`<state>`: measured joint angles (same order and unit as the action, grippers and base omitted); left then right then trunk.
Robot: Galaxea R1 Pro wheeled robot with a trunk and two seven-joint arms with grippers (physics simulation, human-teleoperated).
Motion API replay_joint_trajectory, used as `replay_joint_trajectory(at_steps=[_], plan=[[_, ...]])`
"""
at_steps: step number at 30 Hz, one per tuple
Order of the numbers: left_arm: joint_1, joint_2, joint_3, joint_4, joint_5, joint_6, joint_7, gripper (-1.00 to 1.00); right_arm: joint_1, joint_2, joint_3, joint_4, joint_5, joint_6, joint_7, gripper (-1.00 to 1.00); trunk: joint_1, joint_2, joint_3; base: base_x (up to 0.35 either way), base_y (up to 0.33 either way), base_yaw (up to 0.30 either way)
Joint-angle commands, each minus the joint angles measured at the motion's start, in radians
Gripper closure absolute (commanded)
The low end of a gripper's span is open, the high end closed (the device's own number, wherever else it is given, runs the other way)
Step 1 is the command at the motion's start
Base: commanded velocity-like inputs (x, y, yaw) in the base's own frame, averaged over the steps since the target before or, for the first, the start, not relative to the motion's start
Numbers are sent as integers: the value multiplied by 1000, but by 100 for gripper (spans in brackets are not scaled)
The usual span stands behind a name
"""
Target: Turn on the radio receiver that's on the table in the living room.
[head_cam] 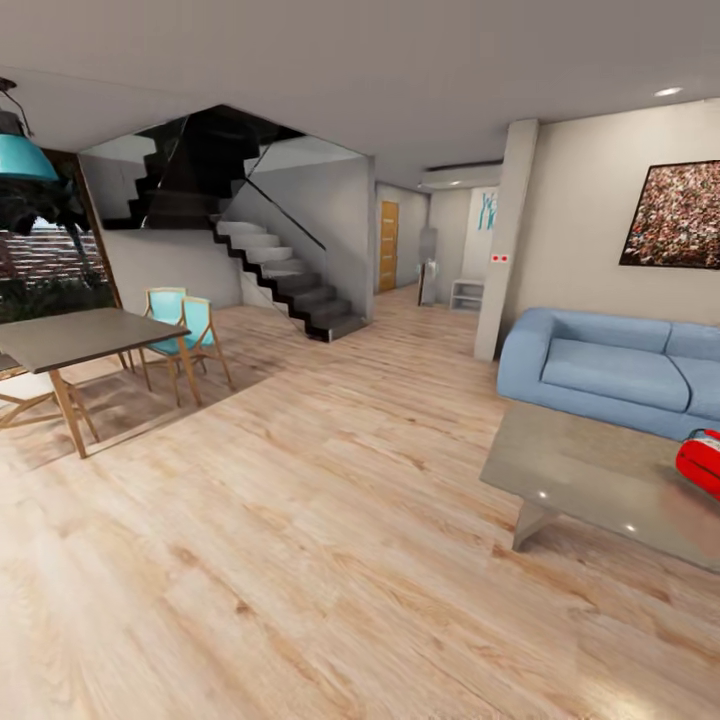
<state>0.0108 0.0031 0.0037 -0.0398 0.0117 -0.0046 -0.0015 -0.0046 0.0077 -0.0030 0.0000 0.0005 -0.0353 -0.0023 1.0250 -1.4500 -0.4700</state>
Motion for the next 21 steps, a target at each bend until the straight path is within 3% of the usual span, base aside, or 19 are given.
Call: replay_joint_trajectory(at_steps=[1,21], plan=[[0,0,0,0,0,0,0,-100,0,0,0,0,0,0,0,-100,0,0,0,0,0,-284],[0,-2,3,0,2,0,0,-100,0,0,4,0,1,0,1,-100,0,0,0,0,0,-284]])
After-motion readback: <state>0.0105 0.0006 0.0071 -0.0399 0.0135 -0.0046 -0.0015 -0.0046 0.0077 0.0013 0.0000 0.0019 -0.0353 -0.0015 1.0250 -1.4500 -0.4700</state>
